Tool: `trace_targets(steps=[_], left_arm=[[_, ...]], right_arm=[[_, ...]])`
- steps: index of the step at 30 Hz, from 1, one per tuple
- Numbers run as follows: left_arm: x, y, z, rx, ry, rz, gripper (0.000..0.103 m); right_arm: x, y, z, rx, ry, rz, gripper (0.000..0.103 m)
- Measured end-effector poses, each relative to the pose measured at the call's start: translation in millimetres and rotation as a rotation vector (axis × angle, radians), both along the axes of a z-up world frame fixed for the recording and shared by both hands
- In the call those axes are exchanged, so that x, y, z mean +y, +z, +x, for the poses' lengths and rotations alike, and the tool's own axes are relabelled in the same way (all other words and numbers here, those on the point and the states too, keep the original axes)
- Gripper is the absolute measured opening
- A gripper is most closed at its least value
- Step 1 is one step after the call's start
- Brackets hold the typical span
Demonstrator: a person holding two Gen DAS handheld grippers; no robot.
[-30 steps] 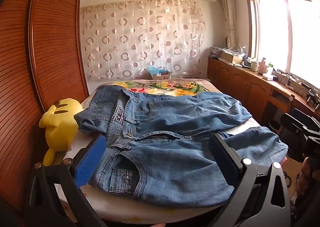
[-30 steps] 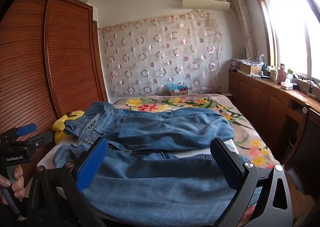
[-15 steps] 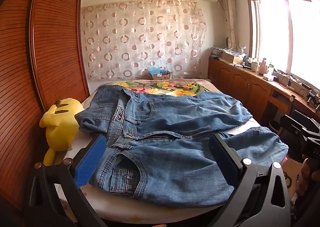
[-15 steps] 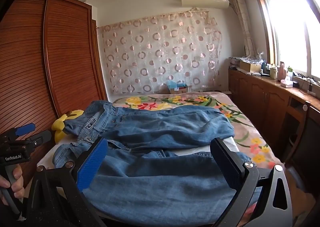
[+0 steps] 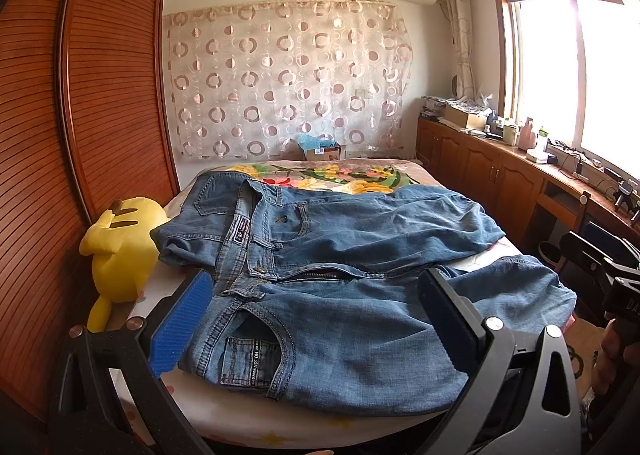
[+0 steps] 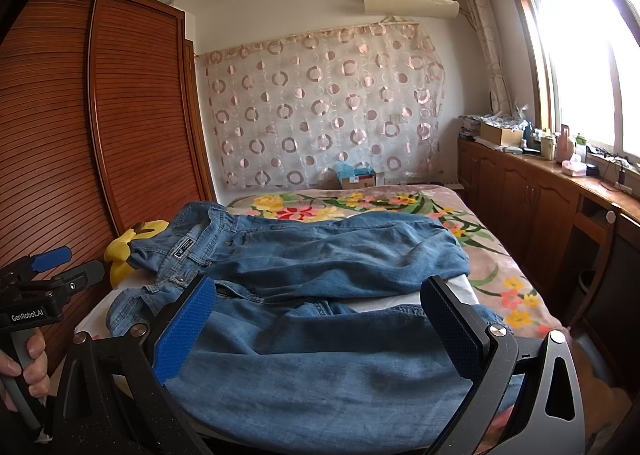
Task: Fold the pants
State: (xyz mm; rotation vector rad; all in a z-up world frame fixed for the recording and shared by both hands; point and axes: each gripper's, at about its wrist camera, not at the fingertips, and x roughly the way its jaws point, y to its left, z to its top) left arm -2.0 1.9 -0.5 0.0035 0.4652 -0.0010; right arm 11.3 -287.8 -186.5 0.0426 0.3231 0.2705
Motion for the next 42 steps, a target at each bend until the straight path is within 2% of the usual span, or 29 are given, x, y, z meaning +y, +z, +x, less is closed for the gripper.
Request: trace_targets(steps=[42], left_arm=[[3.0, 2.4, 1.5, -0.009, 0.000, 0.001, 0.103]], right_arm=[[2.2, 0.5, 0.6, -0.009, 0.002, 0.001, 0.102]])
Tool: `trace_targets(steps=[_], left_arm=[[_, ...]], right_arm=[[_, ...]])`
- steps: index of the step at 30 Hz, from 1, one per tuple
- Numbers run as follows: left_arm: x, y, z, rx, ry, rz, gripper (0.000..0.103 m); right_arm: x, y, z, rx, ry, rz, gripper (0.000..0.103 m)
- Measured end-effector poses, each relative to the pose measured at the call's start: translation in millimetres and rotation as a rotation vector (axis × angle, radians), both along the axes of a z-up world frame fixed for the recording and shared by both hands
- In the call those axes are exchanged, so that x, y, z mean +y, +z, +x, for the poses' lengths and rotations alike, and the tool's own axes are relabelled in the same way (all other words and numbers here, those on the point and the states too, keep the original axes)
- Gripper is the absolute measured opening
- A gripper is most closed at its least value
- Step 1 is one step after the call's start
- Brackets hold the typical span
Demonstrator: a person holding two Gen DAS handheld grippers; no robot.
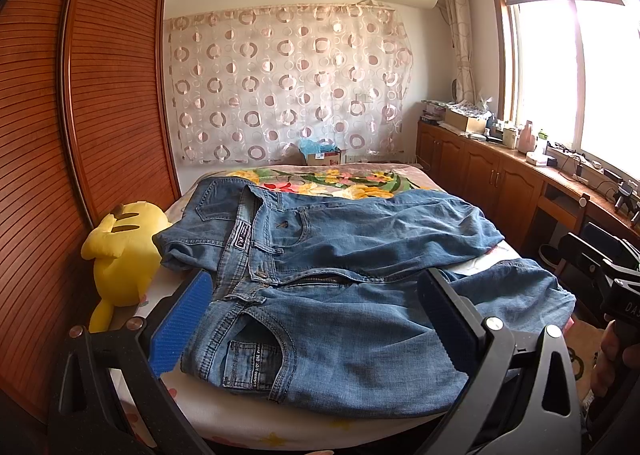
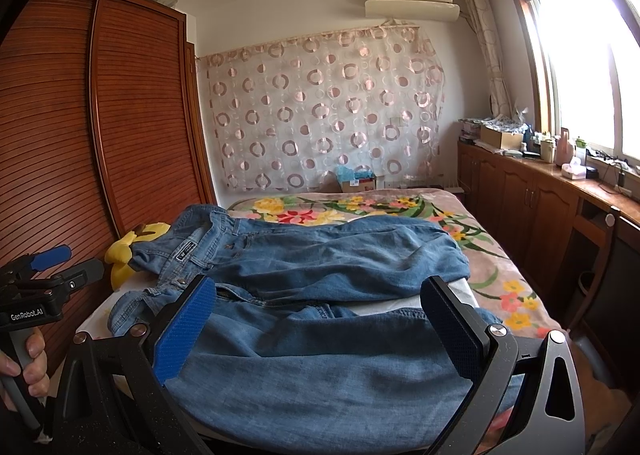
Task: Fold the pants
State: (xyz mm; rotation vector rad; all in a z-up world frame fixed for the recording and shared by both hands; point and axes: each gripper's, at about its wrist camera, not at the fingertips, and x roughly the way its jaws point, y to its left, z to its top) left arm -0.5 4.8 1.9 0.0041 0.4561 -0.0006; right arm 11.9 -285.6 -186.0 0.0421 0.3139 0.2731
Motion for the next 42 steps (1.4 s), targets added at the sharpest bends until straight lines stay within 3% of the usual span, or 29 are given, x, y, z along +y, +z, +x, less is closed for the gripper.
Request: trace_targets(steps=[22, 42], left_arm=[[2, 9, 0, 0.024, -0.005, -0.003, 0.103], [37, -43, 32, 0.141, 0.020, -0.006, 0.103]], right_arm=[[-2, -2, 2, 0.005, 0.000, 0.000, 0.102], [-21, -15, 33, 0.083, -0.091, -0.029, 0.102]])
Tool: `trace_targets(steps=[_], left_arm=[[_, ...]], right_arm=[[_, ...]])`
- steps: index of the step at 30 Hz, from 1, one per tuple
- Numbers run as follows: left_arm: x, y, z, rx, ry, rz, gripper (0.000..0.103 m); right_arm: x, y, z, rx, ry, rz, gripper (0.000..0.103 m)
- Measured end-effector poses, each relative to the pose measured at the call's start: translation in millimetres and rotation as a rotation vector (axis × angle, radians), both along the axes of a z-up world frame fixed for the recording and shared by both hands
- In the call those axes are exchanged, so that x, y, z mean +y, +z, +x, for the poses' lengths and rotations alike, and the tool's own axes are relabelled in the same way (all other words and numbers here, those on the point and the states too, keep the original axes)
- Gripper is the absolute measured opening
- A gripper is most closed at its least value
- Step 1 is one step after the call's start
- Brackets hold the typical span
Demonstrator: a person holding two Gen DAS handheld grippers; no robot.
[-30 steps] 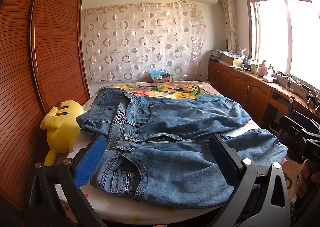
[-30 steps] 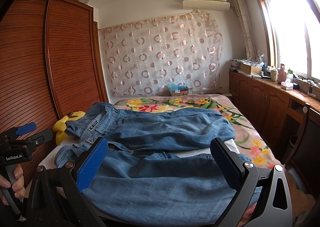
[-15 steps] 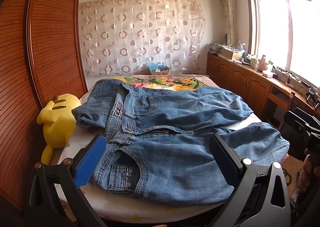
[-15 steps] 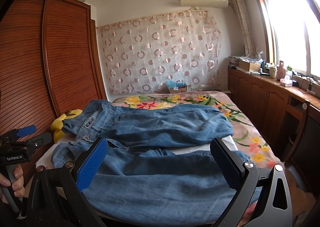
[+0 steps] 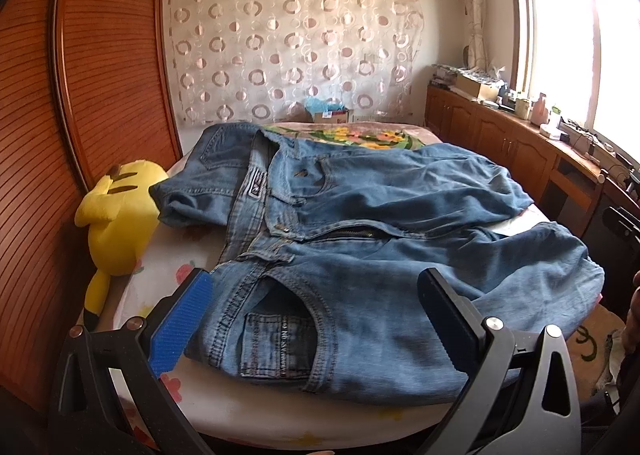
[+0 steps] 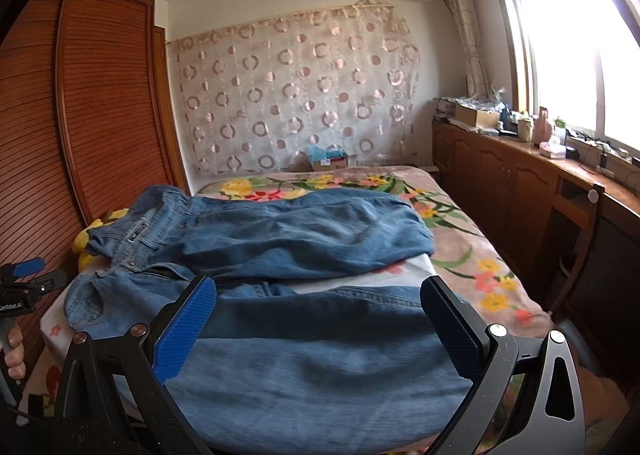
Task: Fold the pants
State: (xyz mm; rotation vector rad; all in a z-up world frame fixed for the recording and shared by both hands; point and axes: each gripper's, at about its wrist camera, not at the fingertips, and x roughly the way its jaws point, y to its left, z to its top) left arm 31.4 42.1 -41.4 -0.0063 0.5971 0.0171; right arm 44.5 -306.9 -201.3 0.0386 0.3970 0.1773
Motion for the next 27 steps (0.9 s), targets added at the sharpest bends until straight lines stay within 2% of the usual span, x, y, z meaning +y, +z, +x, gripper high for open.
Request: trace_targets(steps=[8, 15, 23, 27], left_arm=[[24, -17, 13, 0.053, 0.021, 0.000, 0.102], [67, -46, 26, 0.124, 0.076, -0.011, 0.102], [94, -64, 30, 0.164, 0.105, -0.044, 0.093], [98, -73, 31, 0.183, 0.126, -0.031, 0.091]], right_arm=[[4, -4, 5, 0.047, -0.002, -0.024, 0.099], [-4, -5, 13, 0.105, -0.034, -0.051, 0.099], [-13, 1, 12, 0.172, -0.090, -0.070, 0.098], [-17, 4, 8, 0.201, -0.100, -0.076, 0.094]])
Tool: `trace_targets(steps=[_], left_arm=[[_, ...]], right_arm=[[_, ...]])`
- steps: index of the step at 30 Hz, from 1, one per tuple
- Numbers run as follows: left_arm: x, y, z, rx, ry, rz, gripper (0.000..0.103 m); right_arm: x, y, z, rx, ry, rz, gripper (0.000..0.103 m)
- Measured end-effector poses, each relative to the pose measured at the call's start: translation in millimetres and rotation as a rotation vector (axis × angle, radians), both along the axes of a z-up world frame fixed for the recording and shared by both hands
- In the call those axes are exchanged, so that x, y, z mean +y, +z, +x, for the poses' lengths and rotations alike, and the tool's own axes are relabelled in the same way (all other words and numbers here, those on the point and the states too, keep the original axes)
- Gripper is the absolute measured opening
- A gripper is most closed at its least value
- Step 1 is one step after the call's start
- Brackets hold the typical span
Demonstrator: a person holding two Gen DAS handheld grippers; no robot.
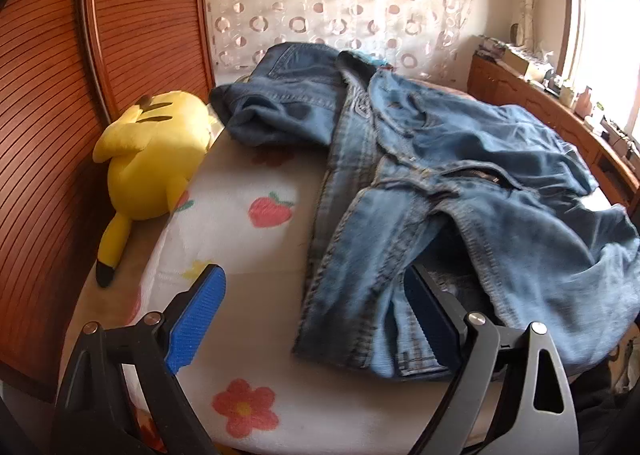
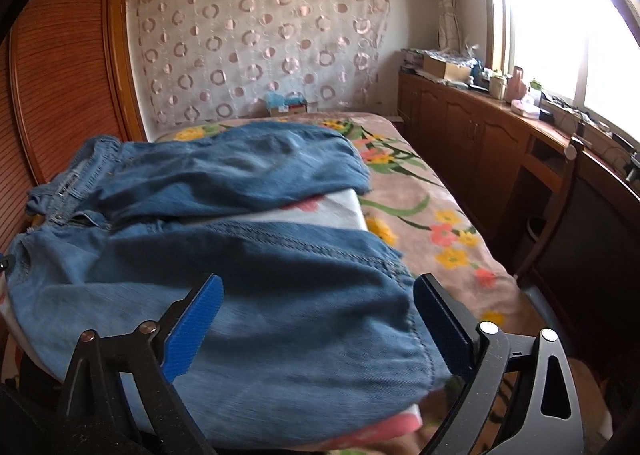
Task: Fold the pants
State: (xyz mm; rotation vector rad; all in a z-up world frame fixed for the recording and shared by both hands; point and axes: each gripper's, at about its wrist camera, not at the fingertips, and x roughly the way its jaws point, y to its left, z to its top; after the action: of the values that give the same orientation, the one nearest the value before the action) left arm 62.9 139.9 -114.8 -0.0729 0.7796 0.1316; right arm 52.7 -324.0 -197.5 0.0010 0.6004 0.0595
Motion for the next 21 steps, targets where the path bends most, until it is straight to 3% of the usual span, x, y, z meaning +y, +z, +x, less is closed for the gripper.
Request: trace_targets(steps=[11, 21], left_arm=[[6, -17, 2, 0.034, -0.002, -0.017, 0.089], [3, -17, -1, 0.009, -0.072, -0.060, 0.063]], right_arm=[[-13, 7, -19, 0.102, -0.009, 0.002, 0.074], [-12, 18, -27, 0.146, 0.007, 0.009, 0.044]])
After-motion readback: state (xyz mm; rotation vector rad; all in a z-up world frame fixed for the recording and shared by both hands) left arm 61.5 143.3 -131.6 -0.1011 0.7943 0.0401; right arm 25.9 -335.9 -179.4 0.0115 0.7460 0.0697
